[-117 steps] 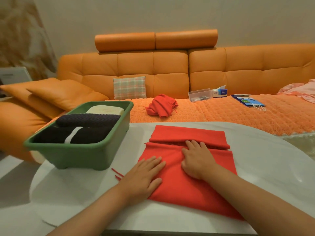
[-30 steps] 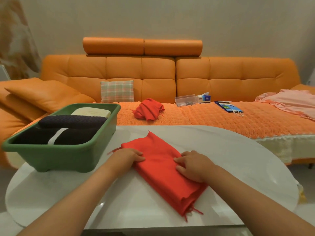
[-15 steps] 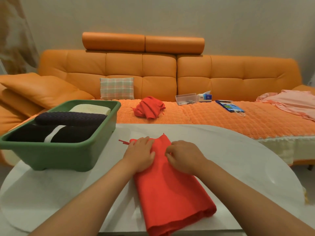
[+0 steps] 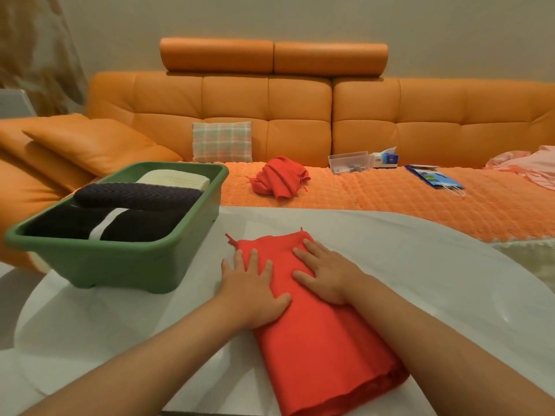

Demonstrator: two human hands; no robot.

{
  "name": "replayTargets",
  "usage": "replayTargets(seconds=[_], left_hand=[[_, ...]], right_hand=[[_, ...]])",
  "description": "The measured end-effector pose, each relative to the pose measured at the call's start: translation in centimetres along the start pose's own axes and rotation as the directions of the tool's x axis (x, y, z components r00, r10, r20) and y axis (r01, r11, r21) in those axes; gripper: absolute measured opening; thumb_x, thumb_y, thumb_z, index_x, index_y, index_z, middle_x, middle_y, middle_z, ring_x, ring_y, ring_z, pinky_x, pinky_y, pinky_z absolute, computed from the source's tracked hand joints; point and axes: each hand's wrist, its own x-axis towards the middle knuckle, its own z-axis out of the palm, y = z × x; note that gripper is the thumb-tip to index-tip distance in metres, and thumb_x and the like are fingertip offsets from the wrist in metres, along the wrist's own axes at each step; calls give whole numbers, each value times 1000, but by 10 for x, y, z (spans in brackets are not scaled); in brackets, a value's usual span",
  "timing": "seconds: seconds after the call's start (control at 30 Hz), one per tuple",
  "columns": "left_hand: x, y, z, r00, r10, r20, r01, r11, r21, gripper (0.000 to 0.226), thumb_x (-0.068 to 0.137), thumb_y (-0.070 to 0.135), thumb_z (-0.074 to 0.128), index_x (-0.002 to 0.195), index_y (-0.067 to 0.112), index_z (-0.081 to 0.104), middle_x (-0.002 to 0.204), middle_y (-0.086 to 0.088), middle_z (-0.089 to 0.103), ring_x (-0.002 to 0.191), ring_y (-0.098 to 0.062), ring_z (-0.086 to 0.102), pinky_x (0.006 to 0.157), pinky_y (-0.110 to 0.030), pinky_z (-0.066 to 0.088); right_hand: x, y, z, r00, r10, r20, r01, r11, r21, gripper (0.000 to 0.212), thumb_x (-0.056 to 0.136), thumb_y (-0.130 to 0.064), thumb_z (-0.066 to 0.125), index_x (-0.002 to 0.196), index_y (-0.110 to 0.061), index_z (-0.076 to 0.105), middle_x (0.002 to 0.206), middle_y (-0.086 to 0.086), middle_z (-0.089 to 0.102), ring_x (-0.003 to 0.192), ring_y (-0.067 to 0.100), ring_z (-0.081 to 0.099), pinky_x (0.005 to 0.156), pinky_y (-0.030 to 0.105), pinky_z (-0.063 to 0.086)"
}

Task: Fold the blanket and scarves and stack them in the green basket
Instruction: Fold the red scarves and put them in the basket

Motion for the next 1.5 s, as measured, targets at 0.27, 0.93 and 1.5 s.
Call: replayTargets(seconds=[0.27,0.93,1.5], left_hand=[[10,6,5,967,253,-14,-253,963,-92,82,93,72,23,158,28,-2,165,-1,-12,151,-16,-14,122,-48,-2],[-46,-13,5,790,613,-14,-613,788,-57,107,80,85,40,157,29,-8,163,8,-16,148,-7,-17,119,-29,-12],[-62,-10,-13,813,457,-360,-576,720,-387,11,81,25,61,71,23,59,60,11,56,56,-9,53,54,-20,40]], right_hand=[[8,21,-3,923,383,-46,-380,923,58,74,93,-73,19,158,-39,6,167,5,-4,153,26,5,120,57,8],[-104,-3,-11,914,-344,-216,335,939,-78,51,90,-54,47,132,-28,61,126,-4,56,113,17,52,99,38,43],[-162,7,-8,918,-243,-313,268,963,40,26,82,-36,46,102,-26,60,85,-10,60,75,13,55,65,33,47]])
